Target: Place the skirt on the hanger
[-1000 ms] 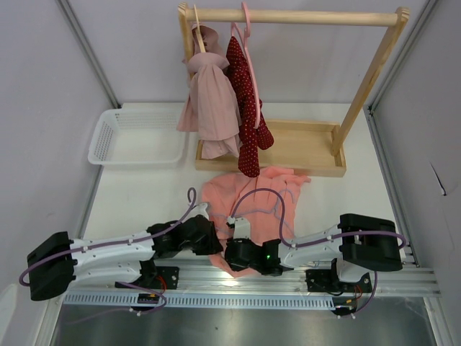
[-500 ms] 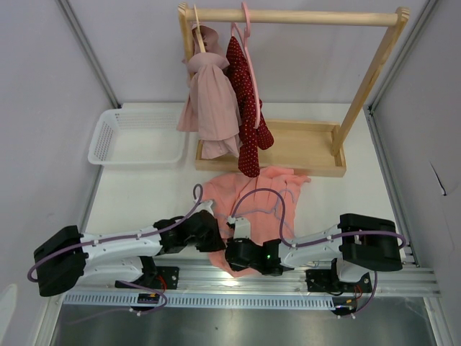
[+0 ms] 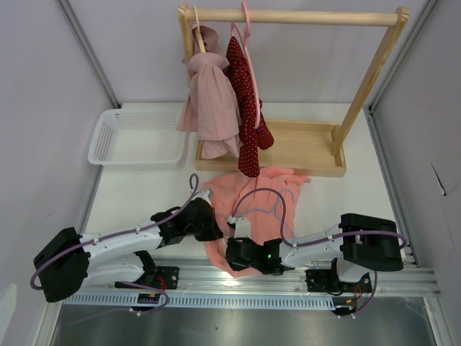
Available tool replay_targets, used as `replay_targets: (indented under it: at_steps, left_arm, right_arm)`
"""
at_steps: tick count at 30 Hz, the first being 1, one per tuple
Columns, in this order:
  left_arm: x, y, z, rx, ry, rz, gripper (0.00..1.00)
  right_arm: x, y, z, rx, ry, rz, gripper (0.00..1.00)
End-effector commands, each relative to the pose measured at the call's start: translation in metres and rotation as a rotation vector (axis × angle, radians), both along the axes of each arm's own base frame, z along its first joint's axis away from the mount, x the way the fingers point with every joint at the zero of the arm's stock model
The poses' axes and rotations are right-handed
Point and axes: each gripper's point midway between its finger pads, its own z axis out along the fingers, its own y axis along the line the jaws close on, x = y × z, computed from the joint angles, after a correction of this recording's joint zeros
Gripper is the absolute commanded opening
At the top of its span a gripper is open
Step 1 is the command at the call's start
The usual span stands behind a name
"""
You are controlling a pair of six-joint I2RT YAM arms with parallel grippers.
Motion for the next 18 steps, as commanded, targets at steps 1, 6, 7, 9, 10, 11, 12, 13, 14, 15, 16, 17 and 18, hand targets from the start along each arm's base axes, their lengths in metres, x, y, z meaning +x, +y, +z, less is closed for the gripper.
replay_targets:
  at_steps: [1,6,7,9,10,11,12,13,14,15,16,17,18]
  left_arm:
    - [0.017,-0.01,0.023,-0.056,-0.053,-0.026,0.0]
    - [0.018,-0.02,0.03,-0.091,-0.047,-0.082,0.0]
    - [0.018,-0.022,0.032,-0.099,-0.047,-0.091,0.0]
    - [0.015,-0.022,0.032,-0.106,-0.04,-0.098,0.0]
    - [0.014,-0.022,0.032,-0.111,-0.036,-0.1,0.0]
    - [0.013,-0.022,0.033,-0.117,-0.036,-0.1,0.0]
    - [0.012,-0.022,0.034,-0.123,-0.035,-0.1,0.0]
    - [0.01,-0.021,0.032,-0.126,-0.026,-0.1,0.0]
    - [0.009,-0.02,0.033,-0.135,-0.029,-0.098,0.0]
    - [0.008,-0.019,0.032,-0.134,-0.028,-0.095,0.0]
    - [0.007,-0.017,0.029,-0.131,-0.023,-0.089,0.0]
    - [0.007,-0.017,0.03,-0.137,-0.025,-0.087,0.0]
    - [0.006,-0.016,0.029,-0.142,-0.024,-0.083,0.0]
  right_arm:
    - [0.025,-0.027,-0.011,-0.106,-0.096,-0.059,0.16]
    - [0.023,-0.026,-0.009,-0.11,-0.099,-0.052,0.18]
    - [0.024,-0.027,-0.007,-0.113,-0.102,-0.055,0.18]
    - [0.026,-0.03,-0.002,-0.121,-0.118,-0.06,0.2]
    - [0.027,-0.03,0.002,-0.119,-0.123,-0.062,0.21]
    - [0.028,-0.031,0.004,-0.119,-0.127,-0.065,0.22]
    - [0.031,-0.032,0.01,-0.109,-0.135,-0.074,0.23]
    - [0.033,-0.034,0.013,-0.107,-0.139,-0.078,0.25]
    - [0.035,-0.035,0.015,-0.103,-0.141,-0.085,0.25]
    - [0.038,-0.036,0.02,-0.094,-0.148,-0.09,0.25]
    - [0.041,-0.036,0.023,-0.088,-0.149,-0.097,0.26]
    - [0.042,-0.035,0.025,-0.08,-0.143,-0.095,0.26]
    - [0.043,-0.034,0.029,-0.064,-0.143,-0.099,0.26]
